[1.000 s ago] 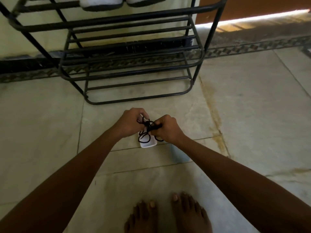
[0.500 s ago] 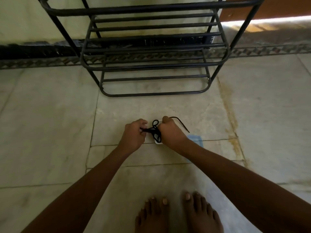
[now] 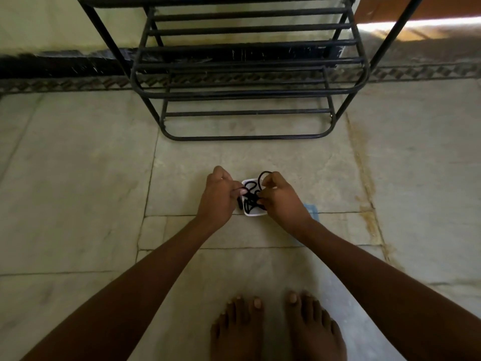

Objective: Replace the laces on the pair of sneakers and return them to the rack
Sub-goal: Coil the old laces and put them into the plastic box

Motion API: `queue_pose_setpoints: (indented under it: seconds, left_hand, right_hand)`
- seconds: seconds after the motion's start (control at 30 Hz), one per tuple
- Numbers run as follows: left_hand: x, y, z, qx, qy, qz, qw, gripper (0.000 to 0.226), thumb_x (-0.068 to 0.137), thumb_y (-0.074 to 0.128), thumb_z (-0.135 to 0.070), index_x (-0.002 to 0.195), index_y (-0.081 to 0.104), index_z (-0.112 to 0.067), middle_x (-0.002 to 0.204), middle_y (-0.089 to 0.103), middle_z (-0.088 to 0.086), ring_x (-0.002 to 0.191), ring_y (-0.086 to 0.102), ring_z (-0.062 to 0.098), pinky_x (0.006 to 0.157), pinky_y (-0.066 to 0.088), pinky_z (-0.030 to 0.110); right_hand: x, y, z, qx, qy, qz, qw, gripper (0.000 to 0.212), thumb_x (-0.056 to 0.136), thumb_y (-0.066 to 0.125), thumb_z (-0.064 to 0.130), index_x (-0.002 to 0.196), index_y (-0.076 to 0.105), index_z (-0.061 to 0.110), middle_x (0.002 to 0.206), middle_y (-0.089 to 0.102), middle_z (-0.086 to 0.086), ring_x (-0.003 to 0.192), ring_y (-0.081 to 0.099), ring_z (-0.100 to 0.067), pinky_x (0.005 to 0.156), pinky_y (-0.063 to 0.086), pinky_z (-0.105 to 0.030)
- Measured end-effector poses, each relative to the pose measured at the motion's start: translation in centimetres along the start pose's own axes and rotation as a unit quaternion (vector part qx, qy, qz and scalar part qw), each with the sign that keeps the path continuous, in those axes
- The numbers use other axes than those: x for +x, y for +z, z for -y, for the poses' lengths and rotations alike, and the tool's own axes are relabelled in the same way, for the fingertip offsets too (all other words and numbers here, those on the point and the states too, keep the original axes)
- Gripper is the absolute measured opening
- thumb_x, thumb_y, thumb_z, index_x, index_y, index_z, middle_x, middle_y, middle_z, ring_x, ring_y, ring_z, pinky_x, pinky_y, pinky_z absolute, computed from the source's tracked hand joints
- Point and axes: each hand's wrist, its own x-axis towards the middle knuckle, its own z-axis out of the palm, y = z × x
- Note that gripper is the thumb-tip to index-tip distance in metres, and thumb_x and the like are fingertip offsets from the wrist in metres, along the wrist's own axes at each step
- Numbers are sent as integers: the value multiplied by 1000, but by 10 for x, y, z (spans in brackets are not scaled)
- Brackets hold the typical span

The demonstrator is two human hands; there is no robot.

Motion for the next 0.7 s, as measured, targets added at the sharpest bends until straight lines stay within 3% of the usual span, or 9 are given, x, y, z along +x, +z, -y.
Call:
queue_pose_setpoints:
  seconds: [0.03, 0.13, 0.33, 0.47, 0.6, 0.7]
  left_hand:
    - [2, 2, 0, 2, 5, 7, 1000, 11, 94, 72, -15, 97, 82, -13, 94, 53, 4, 90, 53, 21, 77, 44, 28]
    - [2, 6, -1, 3, 34, 26, 999, 17, 92, 66, -22, 92, 83, -17, 83, 65, 7, 83, 59, 24, 76, 50, 41]
    - [-2, 21, -7, 58, 52, -18, 997, 8, 85, 74, -10, 90, 78, -15, 86, 62, 2, 87, 56, 25, 65, 54, 42]
    - [-5, 31, -8, 44, 53, -43, 997, 6, 83, 77, -7, 79, 75, -10, 102, 55, 3, 93, 51, 24, 64, 54, 39]
    - [-4, 39, -5, 19, 36, -47, 998, 9, 80, 83, -13, 75, 78, -19, 131, 48, 4, 110, 46, 28, 87, 47, 33]
    - [-6, 43, -3, -10, 15, -16, 1000, 9, 81, 82, -12, 75, 76, -14, 139, 45, 5, 114, 48, 28, 90, 49, 37]
  right_hand:
    - [0, 2, -2, -16, -3, -14, 1000, 8, 88, 71, 11, 97, 74, 10, 123, 53, -8, 108, 52, -24, 84, 51, -36]
    - [-7, 6, -7, -118, -74, -35, 990, 5, 79, 83, 23, 80, 80, 20, 134, 53, -9, 124, 38, -33, 89, 42, -46]
    - [-22, 1, -19, -6, -32, -102, 994, 21, 92, 63, 21, 108, 75, 15, 130, 56, -13, 119, 47, -38, 89, 44, -45]
    - [-21, -10, -31, -2, 1, -113, 994, 32, 95, 45, 21, 119, 66, 17, 127, 55, -8, 114, 46, -33, 84, 46, -45]
    - [10, -27, -41, -18, -12, -64, 998, 66, 70, 40, 3, 131, 61, 17, 133, 55, -9, 120, 46, -35, 88, 47, -50]
    - [34, -40, -41, -72, -47, 56, 995, 72, 76, 45, 0, 144, 50, 22, 150, 44, -6, 134, 32, -35, 95, 41, -49]
